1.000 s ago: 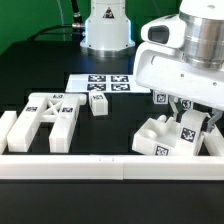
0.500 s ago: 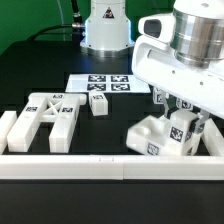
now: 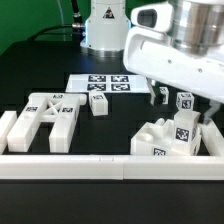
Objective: Assemble chair
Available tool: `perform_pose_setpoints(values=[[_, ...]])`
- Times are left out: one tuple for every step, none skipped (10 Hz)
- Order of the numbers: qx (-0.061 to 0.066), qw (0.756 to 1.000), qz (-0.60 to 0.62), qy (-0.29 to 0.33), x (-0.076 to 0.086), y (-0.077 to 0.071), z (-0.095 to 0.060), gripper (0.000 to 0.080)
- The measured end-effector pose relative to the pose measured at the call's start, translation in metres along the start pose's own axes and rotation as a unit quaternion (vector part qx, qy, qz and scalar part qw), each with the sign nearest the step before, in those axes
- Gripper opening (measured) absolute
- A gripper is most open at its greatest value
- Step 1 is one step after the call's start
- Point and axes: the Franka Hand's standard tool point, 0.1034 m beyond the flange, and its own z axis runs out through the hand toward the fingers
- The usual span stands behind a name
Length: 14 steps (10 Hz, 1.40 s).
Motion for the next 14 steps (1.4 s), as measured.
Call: perform_pose_setpoints(values=[[-0.001, 1.000, 0.000, -0.001, -0.001, -0.001, 0.002, 0.0649], [-0.001, 1.000, -0.001, -0.001, -0.001, -0.001, 0.003, 0.0649], [-0.001, 1.000, -0.001, -0.001, -0.001, -0.001, 0.003, 0.0649], [-0.001, 1.000, -0.001, -0.001, -0.001, -0.001, 0.003, 0.0649], [-0.001, 1.000, -0.001, -0.001, -0.001, -0.001, 0.003, 0.0649], [0.000, 1.000, -0.002, 0.000, -0.002, -0.002, 0.003, 0.0649], [0.003, 1.000, -0.027, 0.004, -0.005, 0.000, -0.001, 0.0649], [0.003, 0.996, -0.091, 0.000, -0.011, 0.012, -0.007, 0.0649], [0.010, 0.993, -0.120, -0.003, -0.012, 0.028, -0.011, 0.0649], [0.016, 0.991, -0.129, -0.006, -0.012, 0.048, -0.011, 0.0649], [0.017, 0.991, -0.136, -0.003, -0.009, 0.063, -0.010, 0.0649], [0.016, 0.991, -0.136, -0.003, -0.004, 0.074, -0.010, 0.0649], [0.015, 0.991, -0.136, -0.003, -0.005, 0.072, -0.009, 0.0649], [0.015, 0.990, -0.138, -0.003, -0.005, 0.072, -0.009, 0.0649]])
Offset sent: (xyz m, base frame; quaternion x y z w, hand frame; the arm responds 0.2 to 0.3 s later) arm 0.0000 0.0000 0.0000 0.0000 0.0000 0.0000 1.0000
